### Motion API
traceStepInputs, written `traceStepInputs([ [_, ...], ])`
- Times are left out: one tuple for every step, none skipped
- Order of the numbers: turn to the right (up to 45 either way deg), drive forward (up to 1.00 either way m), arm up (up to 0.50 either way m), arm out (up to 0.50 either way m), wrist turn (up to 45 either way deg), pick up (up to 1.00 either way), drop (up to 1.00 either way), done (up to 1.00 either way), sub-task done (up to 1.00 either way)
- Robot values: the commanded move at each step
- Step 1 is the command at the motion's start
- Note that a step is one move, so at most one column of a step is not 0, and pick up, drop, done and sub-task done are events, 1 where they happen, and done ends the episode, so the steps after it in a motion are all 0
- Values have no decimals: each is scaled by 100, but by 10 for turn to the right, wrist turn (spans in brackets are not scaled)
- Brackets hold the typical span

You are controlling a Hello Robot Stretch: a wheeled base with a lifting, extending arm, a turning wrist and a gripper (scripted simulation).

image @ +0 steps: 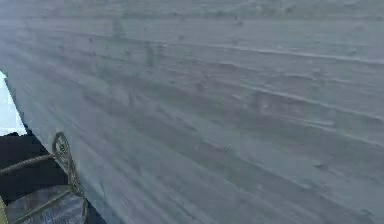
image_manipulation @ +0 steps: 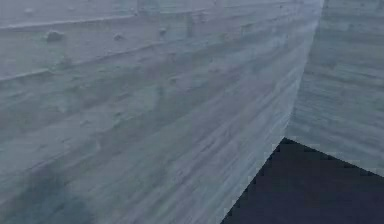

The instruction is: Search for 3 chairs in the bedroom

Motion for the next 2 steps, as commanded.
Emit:
traceStepInputs([
  [-450, 0, 0, 0, 0, 0, 0, 0, 0],
  [0, 0, 0, 0, 0, 0, 0, 100, 0],
])
